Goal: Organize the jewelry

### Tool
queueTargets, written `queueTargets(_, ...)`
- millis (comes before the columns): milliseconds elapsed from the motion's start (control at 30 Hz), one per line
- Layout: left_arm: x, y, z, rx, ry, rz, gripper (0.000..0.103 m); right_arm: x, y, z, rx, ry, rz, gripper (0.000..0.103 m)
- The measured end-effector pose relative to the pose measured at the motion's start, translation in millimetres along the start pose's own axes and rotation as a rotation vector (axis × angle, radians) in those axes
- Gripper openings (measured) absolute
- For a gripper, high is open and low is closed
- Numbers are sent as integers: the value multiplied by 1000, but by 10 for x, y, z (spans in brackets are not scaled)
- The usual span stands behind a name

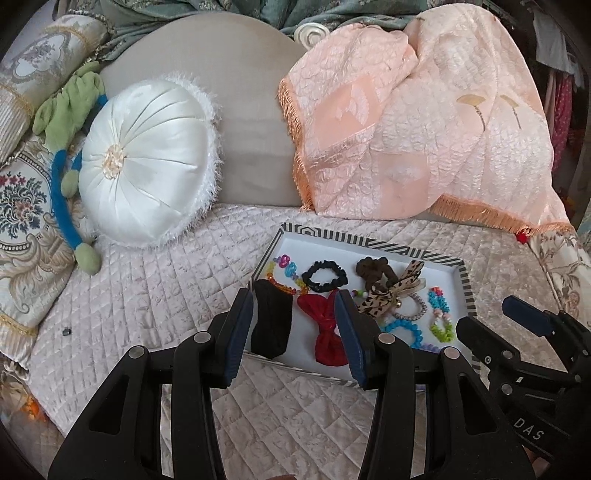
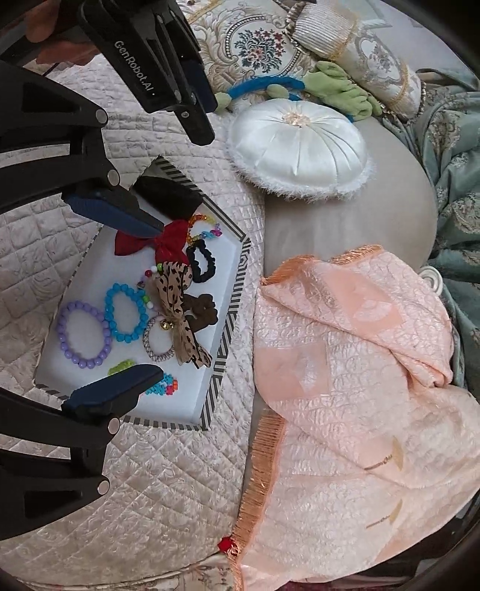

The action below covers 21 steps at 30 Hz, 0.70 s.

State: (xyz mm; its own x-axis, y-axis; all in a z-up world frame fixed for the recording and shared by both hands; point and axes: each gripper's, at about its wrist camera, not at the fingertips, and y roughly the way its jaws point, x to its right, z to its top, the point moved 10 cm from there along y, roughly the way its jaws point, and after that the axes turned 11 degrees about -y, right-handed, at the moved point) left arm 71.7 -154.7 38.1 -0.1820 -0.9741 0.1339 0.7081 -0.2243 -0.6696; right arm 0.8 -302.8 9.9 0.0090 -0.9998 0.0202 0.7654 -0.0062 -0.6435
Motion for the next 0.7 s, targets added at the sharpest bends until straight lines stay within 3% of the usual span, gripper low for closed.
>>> queueTargets(700, 77, -309, 20, 39, 12, -12, 46, -7, -363, 35, 35, 9, -41, 71)
